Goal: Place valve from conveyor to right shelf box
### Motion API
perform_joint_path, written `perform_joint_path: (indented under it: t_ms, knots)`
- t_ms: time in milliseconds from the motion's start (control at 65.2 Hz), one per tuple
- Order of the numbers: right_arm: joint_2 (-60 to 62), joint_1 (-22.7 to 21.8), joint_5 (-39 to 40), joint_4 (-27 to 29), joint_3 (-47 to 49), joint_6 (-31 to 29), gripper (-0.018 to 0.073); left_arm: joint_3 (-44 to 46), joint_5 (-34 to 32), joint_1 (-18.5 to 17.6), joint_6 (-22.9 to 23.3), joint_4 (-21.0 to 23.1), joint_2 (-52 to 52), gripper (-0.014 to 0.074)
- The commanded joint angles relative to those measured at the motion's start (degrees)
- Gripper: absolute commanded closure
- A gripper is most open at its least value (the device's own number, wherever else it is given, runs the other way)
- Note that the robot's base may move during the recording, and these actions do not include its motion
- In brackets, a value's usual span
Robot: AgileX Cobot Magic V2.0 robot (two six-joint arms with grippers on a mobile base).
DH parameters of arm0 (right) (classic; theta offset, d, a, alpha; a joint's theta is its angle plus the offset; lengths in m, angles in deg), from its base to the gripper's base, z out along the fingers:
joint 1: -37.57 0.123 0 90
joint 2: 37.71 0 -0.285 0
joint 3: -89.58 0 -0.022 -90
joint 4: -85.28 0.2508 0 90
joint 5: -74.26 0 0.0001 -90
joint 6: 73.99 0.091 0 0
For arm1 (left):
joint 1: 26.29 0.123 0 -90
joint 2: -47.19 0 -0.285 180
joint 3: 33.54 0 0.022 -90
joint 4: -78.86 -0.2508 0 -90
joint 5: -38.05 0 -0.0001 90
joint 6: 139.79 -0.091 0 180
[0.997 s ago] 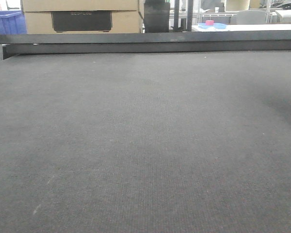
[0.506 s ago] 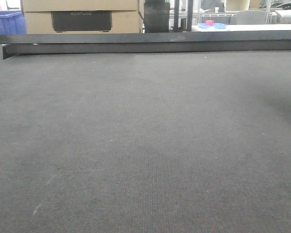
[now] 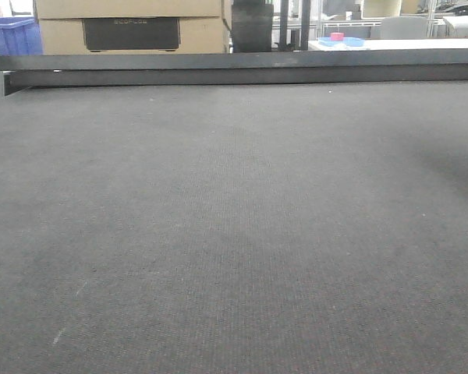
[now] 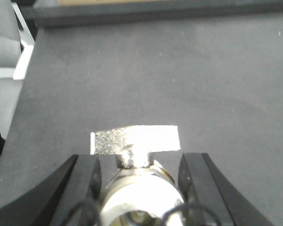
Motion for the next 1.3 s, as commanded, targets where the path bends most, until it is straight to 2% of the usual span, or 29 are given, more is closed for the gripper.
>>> perform_joint_path:
  t_ms: [0,1289]
  knots:
    - [0.61,0.12,3.89,-1.04,0.95,-0.34,0.0722,0.88,-3.19,-0.37,0.41,0.45,-0.57,0.0708]
    - [0.61,0.12,4.68,-1.04,0.95,-0.34,0.0722,0.88,-3.19,-0.37,0.41,0.45,-0.57,0.0708]
